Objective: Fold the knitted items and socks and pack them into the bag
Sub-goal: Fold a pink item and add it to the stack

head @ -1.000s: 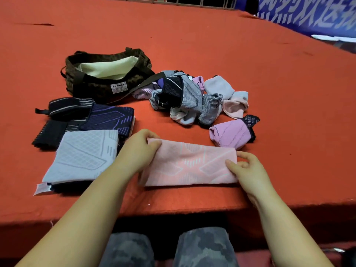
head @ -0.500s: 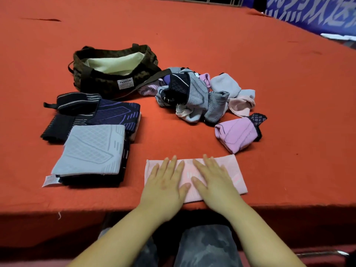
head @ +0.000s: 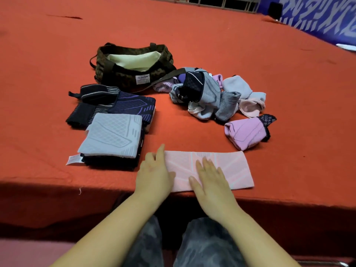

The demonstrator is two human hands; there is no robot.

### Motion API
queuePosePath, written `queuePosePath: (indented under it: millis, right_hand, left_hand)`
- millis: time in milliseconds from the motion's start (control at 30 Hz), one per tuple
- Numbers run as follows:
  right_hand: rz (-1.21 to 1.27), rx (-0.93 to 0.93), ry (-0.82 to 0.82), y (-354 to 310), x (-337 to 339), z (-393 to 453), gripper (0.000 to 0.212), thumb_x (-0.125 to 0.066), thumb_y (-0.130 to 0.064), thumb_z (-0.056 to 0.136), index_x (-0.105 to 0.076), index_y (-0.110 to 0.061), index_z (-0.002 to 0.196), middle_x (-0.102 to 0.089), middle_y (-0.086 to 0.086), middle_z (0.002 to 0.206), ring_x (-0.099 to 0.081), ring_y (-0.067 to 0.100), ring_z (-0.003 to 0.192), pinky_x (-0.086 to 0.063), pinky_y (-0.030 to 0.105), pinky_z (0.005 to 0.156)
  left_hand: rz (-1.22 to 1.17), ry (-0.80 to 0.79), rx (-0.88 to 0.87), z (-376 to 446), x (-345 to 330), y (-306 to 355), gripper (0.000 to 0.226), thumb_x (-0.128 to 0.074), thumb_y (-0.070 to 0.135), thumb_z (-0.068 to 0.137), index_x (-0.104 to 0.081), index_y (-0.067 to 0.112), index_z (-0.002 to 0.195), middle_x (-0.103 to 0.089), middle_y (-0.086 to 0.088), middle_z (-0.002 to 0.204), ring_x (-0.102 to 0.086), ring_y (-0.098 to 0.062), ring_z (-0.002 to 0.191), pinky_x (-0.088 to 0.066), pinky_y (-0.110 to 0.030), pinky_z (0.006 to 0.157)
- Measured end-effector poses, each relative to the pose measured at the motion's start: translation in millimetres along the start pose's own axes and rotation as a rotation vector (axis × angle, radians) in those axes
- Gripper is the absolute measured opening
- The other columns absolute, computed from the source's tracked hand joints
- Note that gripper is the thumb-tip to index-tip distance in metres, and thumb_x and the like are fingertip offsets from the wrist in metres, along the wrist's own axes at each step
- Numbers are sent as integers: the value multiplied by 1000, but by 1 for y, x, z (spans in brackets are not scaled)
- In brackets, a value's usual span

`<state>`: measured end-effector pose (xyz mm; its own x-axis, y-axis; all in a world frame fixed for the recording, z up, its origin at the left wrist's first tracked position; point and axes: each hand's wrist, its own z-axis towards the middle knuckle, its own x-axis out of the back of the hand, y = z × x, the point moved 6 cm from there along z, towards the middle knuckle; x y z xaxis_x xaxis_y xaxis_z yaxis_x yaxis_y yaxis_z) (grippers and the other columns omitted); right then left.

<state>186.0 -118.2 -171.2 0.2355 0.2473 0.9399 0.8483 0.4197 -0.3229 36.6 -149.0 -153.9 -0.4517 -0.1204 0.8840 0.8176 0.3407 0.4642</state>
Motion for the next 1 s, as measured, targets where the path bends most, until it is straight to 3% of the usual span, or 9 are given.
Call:
queuePosePath:
  millis: [133, 233, 300, 367, 500, 633, 867, 933, 1000]
  right_hand:
    - [303, 87, -105, -39, -6, -2, 57, -21, -49, 100, -16, -22, 150, -3, -8, 158, 3, 5, 145, 8, 22, 114]
    - [653, 41, -89, -53, 5, 0, 50, -36, -44, 98, -33, -26, 145, -28, -23, 147, -21, -8, 137, -11, 14, 112]
    - [909, 4, -22, -59, 17, -1, 30, -53, -34, 94, -49, -41, 123, -45, -40, 121, -40, -27, 110, -27, -1, 94]
    - [1031, -6, 120, -56, 26, 2, 33, -63, -20, 89, -56, -38, 115, -60, -28, 112, -53, -17, 104, -39, 4, 88]
    - [1226, -174, 327, -31, 34, 6, 23, -59, -5, 87, -64, -25, 96, -68, -11, 93, -63, -3, 80, -47, 9, 68]
    - [1111, -250, 323, 5, 48, 2, 20, -59, 1, 83, -70, -13, 91, -68, -8, 77, -60, -1, 66, -45, 11, 60]
    - [681, -304, 313, 60, 62, -7, 4, -63, -14, 82, -65, -17, 80, -66, -6, 69, -59, 10, 62, -42, 19, 56]
    - [500, -325, 358, 70, 60, -8, 6, -63, -25, 84, -62, -20, 81, -65, -7, 74, -59, 14, 70, -41, 25, 61]
    - [338, -345, 368, 76, 54, -9, 10, -63, -31, 84, -60, -22, 86, -63, -2, 88, -59, 20, 83, -45, 31, 71]
  left_hand:
    - [-596, -140, 260, 7, 5, -11, 88, -71, 23, 76, -22, 8, 148, -50, -11, 133, -54, -27, 117, -42, -31, 98]
    - [-1254, -319, 491, -2, -4, -2, 34, -56, 22, 91, -55, 2, 118, -65, -11, 93, -63, -23, 80, -52, -32, 71]
    - [-1490, -372, 496, -7, -4, 4, 28, -42, 18, 96, -59, 4, 113, -66, -18, 96, -64, -28, 82, -51, -34, 75]
    - [-1567, -349, 412, -6, 1, 9, 30, -38, 11, 94, -61, 5, 114, -66, -20, 103, -63, -30, 87, -51, -36, 81]
    - [-1083, -210, 76, 1, 11, 23, 40, -47, 0, 90, -61, 18, 122, -62, 4, 94, -53, -7, 80, -45, -24, 79]
    - [-408, -3, -355, -1, 7, 44, 53, -38, 46, 86, -50, 28, 135, -43, 8, 124, -37, -9, 121, -23, -18, 106]
    - [-28, -107, -584, -11, -41, 93, 84, -1, 61, 76, -9, 25, 151, 5, -3, 159, 12, -14, 145, 20, -21, 109]
    - [39, -168, -570, -8, -54, 98, 85, -2, 59, 76, -8, 21, 152, 4, -6, 159, 11, -18, 146, 23, -24, 107]
    - [186, -166, -580, -5, -68, 99, 80, -12, 55, 81, -28, 13, 148, -20, -15, 156, -18, -30, 145, 2, -39, 115]
